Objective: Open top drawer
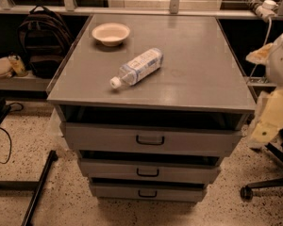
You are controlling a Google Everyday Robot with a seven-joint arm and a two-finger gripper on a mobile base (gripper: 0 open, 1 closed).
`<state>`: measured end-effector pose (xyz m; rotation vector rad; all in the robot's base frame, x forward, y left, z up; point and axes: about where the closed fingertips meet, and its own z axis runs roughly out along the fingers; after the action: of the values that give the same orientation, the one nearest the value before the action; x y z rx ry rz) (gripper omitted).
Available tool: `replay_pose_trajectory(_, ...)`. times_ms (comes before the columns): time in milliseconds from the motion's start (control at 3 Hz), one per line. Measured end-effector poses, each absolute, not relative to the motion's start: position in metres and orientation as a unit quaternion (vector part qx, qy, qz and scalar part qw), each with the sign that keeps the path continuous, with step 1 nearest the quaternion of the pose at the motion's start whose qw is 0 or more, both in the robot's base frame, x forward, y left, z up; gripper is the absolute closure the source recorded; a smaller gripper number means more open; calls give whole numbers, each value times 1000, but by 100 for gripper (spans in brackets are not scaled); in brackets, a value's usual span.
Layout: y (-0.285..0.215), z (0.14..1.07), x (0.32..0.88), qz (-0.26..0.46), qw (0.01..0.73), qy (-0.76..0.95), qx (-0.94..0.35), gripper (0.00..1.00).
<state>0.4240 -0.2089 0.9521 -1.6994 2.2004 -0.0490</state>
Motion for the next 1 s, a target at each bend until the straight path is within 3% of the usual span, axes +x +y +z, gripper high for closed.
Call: replay_pose_trajectory(1000, -202, 878, 401, 27, 195, 772, -604, 0)
